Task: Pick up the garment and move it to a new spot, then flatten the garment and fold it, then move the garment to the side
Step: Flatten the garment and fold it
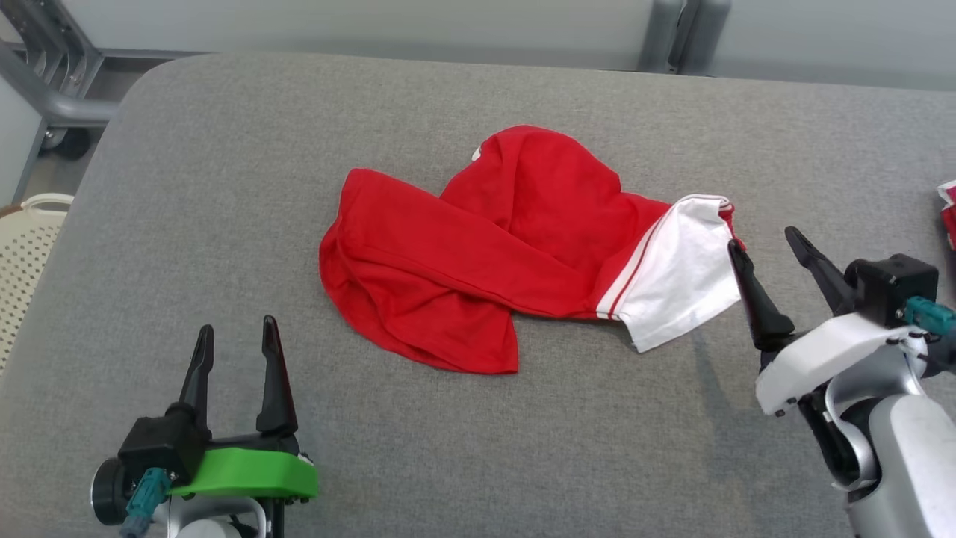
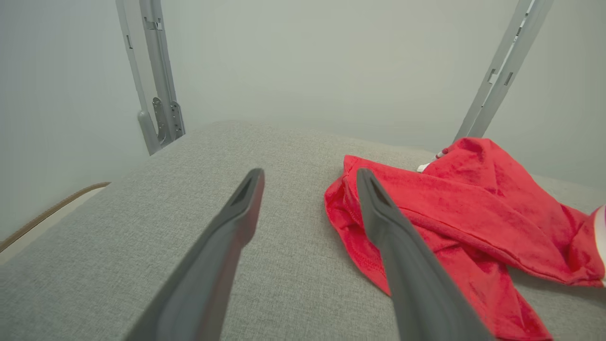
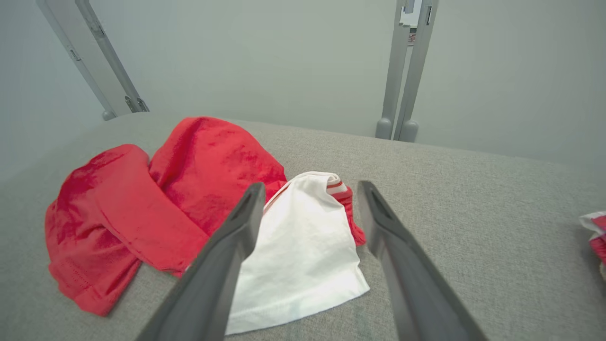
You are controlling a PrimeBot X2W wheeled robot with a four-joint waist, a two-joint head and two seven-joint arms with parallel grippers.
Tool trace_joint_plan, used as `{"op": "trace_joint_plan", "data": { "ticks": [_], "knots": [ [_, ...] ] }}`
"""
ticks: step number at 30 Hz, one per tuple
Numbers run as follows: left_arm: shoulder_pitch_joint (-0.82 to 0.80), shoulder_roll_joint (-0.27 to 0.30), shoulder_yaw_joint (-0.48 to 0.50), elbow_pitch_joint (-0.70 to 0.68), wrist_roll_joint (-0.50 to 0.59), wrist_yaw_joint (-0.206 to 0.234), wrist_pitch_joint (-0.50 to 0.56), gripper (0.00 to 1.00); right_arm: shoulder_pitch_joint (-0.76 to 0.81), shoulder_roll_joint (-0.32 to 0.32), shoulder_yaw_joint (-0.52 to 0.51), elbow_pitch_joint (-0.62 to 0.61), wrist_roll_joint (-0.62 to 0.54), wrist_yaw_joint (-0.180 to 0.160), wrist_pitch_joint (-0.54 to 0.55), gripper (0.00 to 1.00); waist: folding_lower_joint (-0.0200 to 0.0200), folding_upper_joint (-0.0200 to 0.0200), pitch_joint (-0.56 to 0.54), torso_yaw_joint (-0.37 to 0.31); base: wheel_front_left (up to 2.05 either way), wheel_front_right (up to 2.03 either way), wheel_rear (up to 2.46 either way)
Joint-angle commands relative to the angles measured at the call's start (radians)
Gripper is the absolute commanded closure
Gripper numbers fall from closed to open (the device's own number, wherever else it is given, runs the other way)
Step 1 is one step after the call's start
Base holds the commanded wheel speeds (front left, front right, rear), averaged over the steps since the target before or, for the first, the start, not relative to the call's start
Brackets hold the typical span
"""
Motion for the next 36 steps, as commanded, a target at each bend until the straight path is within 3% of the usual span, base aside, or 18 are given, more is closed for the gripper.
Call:
{"op": "trace_joint_plan", "data": {
  "ticks": [1, 8, 14, 24, 36],
  "knots": [
    [0.014, 0.014, 0.001, 0.011, 0.015, -0.001, 0.000, 0.00, 0.024, 0.028, -0.008, -0.010, -0.017, 0.000, -0.042, 0.00, 0.0000, 0.0000, -0.037, -0.037, 0.00, 0.00, 0.00],
    [0.037, 0.067, -0.032, 0.056, 0.065, -0.023, 0.000, 0.00, 0.113, 0.144, -0.067, -0.006, -0.137, 0.000, -0.196, 0.00, 0.0000, 0.0000, -0.097, -0.066, 0.00, 0.00, 0.00],
    [0.063, 0.101, -0.048, 0.077, 0.069, -0.046, 0.003, 0.00, 0.201, 0.192, -0.106, -0.011, -0.220, 0.000, -0.251, 0.00, 0.0000, 0.0000, -0.149, -0.085, 0.00, 0.00, 0.00],
    [0.040, 0.122, -0.070, 0.115, 0.056, -0.092, 0.001, 0.00, 0.256, 0.214, -0.145, 0.011, -0.291, 0.000, -0.254, 0.00, 0.0000, 0.0000, -0.186, -0.114, 0.00, 0.00, 0.00],
    [0.025, 0.112, -0.059, 0.147, 0.056, -0.096, -0.002, 0.00, 0.269, 0.222, -0.128, 0.048, -0.280, 0.000, -0.250, 0.00, 0.0000, 0.0000, -0.188, -0.137, 0.00, 0.00, 0.00]
  ]
}}
